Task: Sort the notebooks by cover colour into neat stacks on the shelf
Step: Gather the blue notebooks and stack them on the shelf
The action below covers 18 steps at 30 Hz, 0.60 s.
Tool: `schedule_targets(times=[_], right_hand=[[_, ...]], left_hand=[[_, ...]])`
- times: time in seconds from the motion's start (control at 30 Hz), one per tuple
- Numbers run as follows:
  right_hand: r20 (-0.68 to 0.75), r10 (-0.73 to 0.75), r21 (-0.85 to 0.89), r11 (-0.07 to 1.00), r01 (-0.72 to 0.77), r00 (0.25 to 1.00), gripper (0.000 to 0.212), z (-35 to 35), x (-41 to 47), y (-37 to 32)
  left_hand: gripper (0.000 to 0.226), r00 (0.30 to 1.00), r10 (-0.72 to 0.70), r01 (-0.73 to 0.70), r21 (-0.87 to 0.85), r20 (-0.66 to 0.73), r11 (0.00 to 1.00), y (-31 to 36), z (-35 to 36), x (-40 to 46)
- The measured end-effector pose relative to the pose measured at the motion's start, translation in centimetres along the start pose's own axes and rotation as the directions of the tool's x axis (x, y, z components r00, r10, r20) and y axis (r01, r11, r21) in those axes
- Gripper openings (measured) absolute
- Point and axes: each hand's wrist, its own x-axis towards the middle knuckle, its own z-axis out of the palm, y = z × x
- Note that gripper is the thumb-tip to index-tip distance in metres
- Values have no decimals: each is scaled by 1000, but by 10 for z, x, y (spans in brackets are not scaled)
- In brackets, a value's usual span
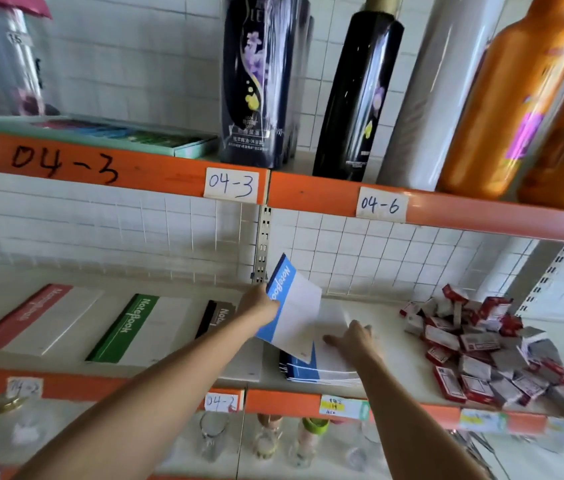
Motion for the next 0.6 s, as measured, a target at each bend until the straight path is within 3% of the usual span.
schedule_targets(times=[0.17,0.27,0.4,0.53,0.6], right_hand=[[-23,-32,148,988,35,999,54,-11,10,4],[-25,-111,151,982,114,993,43,-15,7,1],[-38,-176,129,975,179,984,39,-13,3,-1],[-67,-226,89,969,231,972,40,-9,0,-2],[-74,-251,53,965,255,965,42,-7,-2,-4]], left_hand=[[37,996,-76,78,-28,55,997,12,33,-1],[39,997,-81,80,253,-9,964,13,43,-5],[43,999,19,-37,618,36,785,4,51,-7],[53,990,104,-142,739,97,659,-3,55,-9],[54,983,148,-178,723,105,667,-7,54,-9]])
